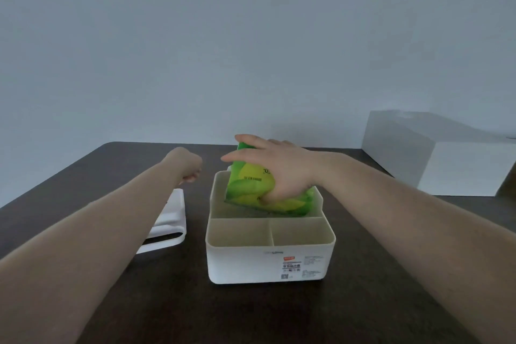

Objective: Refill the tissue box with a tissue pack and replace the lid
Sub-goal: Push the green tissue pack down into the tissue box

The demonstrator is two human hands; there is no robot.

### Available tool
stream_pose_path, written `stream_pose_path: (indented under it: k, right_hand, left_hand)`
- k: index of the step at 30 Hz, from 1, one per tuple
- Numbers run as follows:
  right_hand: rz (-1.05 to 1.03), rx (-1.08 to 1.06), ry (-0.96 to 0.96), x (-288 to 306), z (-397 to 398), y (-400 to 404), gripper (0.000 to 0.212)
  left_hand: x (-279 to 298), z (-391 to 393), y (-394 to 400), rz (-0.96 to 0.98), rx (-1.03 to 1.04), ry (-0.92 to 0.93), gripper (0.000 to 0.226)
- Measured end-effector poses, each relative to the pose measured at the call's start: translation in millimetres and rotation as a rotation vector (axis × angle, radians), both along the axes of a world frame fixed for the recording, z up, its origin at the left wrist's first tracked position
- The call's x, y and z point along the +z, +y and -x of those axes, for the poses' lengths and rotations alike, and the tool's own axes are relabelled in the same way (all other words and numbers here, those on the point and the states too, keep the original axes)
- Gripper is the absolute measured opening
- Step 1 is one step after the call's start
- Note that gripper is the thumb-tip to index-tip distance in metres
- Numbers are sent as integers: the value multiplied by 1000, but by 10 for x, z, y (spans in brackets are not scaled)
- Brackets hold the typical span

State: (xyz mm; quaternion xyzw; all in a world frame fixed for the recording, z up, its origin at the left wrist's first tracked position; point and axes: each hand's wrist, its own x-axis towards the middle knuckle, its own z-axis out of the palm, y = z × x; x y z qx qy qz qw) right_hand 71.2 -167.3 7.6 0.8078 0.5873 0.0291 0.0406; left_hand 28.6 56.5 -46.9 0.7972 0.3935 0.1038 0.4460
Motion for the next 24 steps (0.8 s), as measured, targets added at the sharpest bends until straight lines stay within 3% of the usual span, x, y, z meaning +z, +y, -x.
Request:
stream_pose_path:
  k: [9,14,20,24]
  right_hand:
    - [165,-42,91,-59,65,47,95]
    - [179,-103,215,-79,34,-9,80]
    - [75,-136,265,-8,134,-22,62]
    - [-158,-165,328,93,250,110,49]
  left_hand:
    - [3,305,182,-47,3,37,29]
    - [-40,474,261,-94,-50,114,21]
    - [-3,750,375,-132,8,96,26]
    - [-15,1025,544,-236,94,108,18]
